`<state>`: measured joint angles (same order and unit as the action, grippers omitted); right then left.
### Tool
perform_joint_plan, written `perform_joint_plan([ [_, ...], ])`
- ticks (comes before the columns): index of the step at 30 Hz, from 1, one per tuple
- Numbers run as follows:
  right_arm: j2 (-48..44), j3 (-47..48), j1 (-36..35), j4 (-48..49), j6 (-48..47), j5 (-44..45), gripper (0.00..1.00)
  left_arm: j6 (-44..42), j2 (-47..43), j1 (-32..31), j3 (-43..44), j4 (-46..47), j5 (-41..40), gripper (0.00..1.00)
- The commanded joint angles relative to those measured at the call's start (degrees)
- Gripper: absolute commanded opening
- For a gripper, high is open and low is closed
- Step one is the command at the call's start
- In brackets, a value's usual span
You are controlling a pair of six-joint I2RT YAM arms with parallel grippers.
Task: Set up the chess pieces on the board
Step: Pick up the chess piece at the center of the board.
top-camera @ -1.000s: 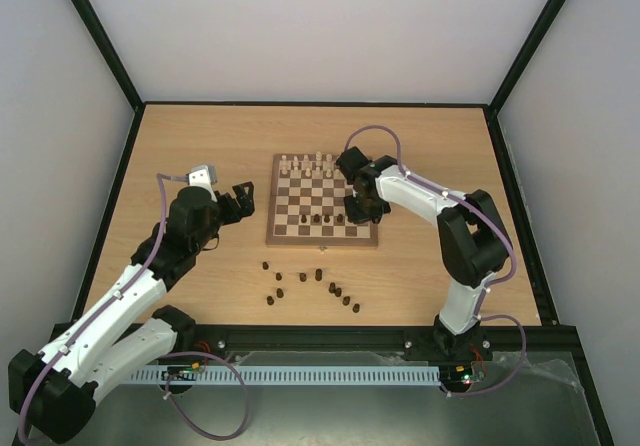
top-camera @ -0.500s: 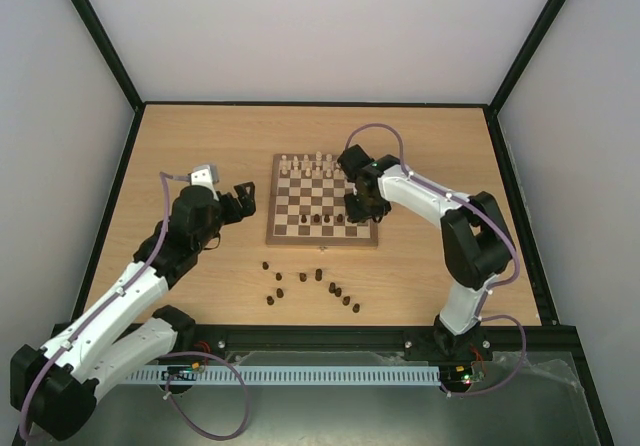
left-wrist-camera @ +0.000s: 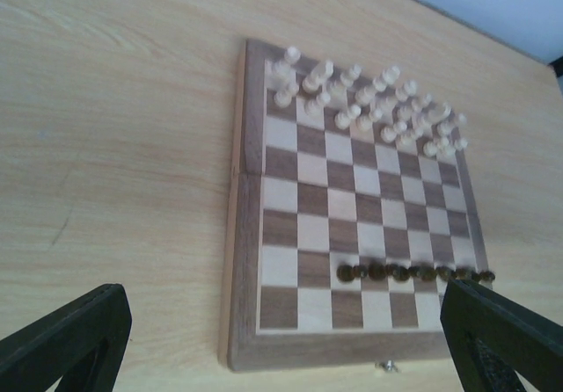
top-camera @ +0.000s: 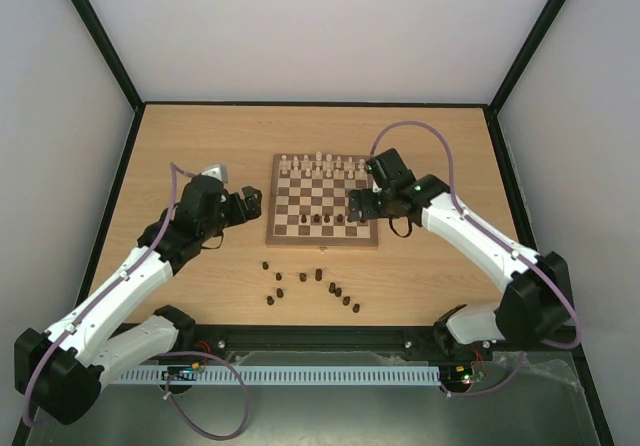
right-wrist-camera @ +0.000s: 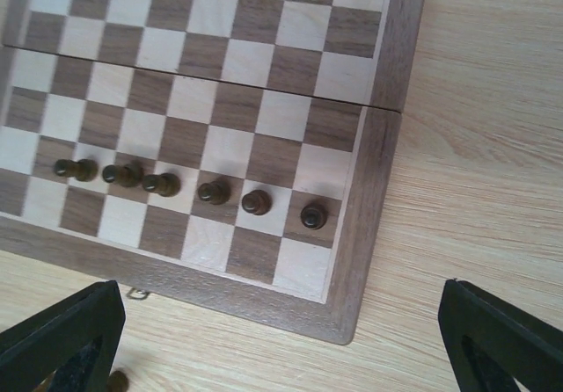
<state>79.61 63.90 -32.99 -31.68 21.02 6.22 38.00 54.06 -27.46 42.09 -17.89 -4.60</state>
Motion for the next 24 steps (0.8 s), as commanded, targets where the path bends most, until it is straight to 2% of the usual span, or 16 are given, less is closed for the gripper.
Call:
perform_joint_plan([
  [1, -5.3, -4.9, 0.2, 5.4, 1.9, -3.2, 0.99, -0.1, 1.3, -0.6, 3.3, -10.6, 5.4, 1.00],
  [9, -9.1, -9.5, 0.1, 9.2, 2.0, -8.9, 0.99, -1.1, 8.1, -6.5, 4.8, -22.8, 9.4, 0.99],
  [15, -10.4, -9.0, 0.1, 9.0, 1.6, -11.3, 0.99, -0.6, 14.3, -12.1, 2.6, -24.7, 8.2, 0.96],
  [19, -10.7, -9.5, 0.1, 9.3, 1.5, -12.3, 0.99, -1.0, 18.1, -14.5, 2.3, -24.3, 5.9, 0.89],
  [24, -11.3, -9.6, 0.1, 9.1, 1.4, -12.8, 0.98, -0.6, 19.3, -14.7, 1.7, -23.9, 5.5, 0.71],
])
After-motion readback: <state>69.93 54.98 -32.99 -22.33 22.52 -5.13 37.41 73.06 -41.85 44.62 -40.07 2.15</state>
